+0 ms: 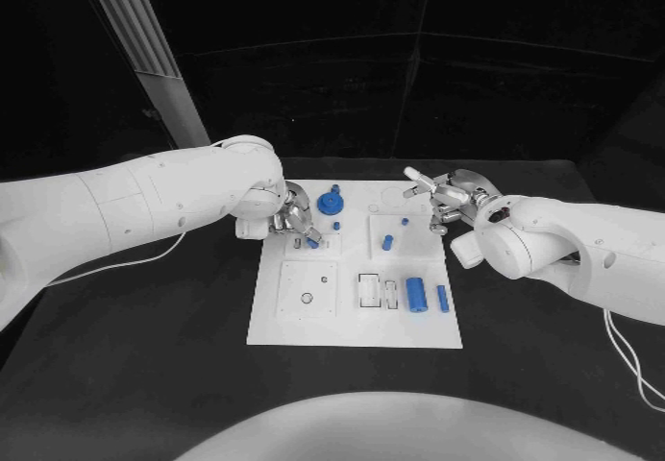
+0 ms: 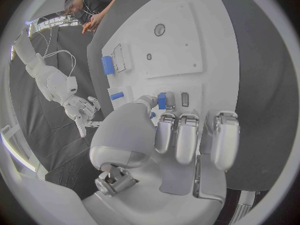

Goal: Assemble the parts on the task board

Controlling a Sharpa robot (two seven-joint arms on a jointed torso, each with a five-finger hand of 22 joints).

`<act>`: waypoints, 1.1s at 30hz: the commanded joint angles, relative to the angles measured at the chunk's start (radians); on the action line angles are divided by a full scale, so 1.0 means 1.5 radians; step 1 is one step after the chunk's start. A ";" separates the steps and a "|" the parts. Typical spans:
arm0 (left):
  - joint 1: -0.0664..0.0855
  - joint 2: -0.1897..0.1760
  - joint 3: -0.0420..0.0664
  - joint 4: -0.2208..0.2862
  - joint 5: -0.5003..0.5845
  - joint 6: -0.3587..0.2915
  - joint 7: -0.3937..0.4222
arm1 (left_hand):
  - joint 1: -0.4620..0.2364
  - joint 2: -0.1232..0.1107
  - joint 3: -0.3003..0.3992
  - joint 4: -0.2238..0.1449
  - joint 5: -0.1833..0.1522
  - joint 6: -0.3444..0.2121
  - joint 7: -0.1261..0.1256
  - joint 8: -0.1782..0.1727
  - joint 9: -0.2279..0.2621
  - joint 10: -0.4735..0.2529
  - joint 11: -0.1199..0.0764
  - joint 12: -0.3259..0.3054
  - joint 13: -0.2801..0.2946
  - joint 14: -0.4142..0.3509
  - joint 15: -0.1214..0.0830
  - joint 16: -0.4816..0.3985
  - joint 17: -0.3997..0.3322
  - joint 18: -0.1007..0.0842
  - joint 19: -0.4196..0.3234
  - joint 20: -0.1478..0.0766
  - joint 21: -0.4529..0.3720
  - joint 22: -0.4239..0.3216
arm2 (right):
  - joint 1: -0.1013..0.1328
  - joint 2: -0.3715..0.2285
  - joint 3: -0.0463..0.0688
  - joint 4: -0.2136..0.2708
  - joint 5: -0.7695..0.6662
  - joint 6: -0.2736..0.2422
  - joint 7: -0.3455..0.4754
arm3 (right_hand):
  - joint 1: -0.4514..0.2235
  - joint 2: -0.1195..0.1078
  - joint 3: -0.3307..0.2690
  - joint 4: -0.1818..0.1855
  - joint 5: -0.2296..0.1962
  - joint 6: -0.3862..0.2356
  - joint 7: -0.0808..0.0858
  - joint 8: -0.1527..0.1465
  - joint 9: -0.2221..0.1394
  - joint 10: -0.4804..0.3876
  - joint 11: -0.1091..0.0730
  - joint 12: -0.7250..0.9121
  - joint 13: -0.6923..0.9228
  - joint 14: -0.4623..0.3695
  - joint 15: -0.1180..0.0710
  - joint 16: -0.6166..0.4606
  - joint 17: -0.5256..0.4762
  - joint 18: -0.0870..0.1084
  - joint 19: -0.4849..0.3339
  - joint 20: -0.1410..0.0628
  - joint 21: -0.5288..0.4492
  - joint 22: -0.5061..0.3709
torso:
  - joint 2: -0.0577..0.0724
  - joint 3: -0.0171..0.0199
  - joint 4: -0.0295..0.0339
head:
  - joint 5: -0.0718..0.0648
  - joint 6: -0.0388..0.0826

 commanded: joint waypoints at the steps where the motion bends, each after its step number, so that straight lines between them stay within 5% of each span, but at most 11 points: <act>1: -0.001 -0.006 -0.002 0.003 -0.004 -0.012 0.006 | 0.012 0.000 0.006 0.001 -0.042 0.003 -0.005 0.005 0.001 0.068 -0.005 0.002 0.175 0.070 -0.007 0.002 0.176 -0.004 0.069 -0.004 0.003 0.176 | 0.001 0.001 0.000 0.000 -0.002 0.004 0.002 | 0.002 0.007 -0.003 0.001 0.005 -0.001 -0.001 0.005 -0.001 0.035 -0.004 0.001 0.142 0.025 -0.005 0.000 0.123 0.004 -0.006 -0.001 -0.003 0.060 | -0.001 0.0003 0.0001 | -0.001 -0.001; 13: 0.001 -0.018 -0.002 0.013 -0.004 -0.022 0.014 | 0.018 -0.001 -0.004 0.005 -0.177 0.009 -0.005 0.004 0.000 0.068 -0.005 0.002 0.175 0.070 -0.007 0.002 0.176 -0.004 0.069 -0.005 0.003 0.176 | 0.001 0.001 0.000 -0.001 -0.002 0.004 0.001 | 0.003 0.008 -0.003 0.001 0.005 -0.001 -0.001 0.005 -0.001 0.035 -0.004 0.001 0.142 0.025 -0.005 0.000 0.123 0.004 -0.006 -0.001 -0.003 0.060 | 0.000 -0.0002 0.0000 | 0.000 0.000; 24: 0.001 -0.015 -0.002 0.010 -0.004 -0.024 0.020 | 0.008 0.005 -0.025 0.006 -0.240 0.013 -0.004 0.001 -0.004 0.068 -0.004 0.002 0.175 0.070 -0.006 0.002 0.176 -0.004 0.069 -0.004 0.003 0.176 | 0.001 0.001 0.000 -0.001 -0.003 0.003 0.001 | 0.003 0.008 -0.003 0.001 0.005 -0.001 -0.001 0.005 -0.001 0.035 -0.004 0.001 0.142 0.025 -0.005 0.000 0.123 0.004 -0.006 -0.001 -0.003 0.060 | 0.001 0.0000 -0.0006 | 0.001 -0.001; 33: 0.001 -0.006 -0.002 0.006 -0.004 -0.030 0.017 | 0.020 0.013 -0.023 0.002 -0.248 0.013 -0.006 0.000 -0.005 0.068 -0.005 0.002 0.175 0.070 -0.007 0.002 0.176 -0.004 0.069 -0.004 0.003 0.176 | 0.001 0.000 0.000 -0.001 -0.003 0.003 0.000 | 0.003 0.008 -0.003 0.001 0.005 -0.001 -0.001 0.005 -0.001 0.035 -0.004 0.001 0.142 0.025 -0.005 0.000 0.123 0.004 -0.006 -0.001 -0.003 0.060 | 0.000 0.0002 -0.0006 | 0.000 -0.003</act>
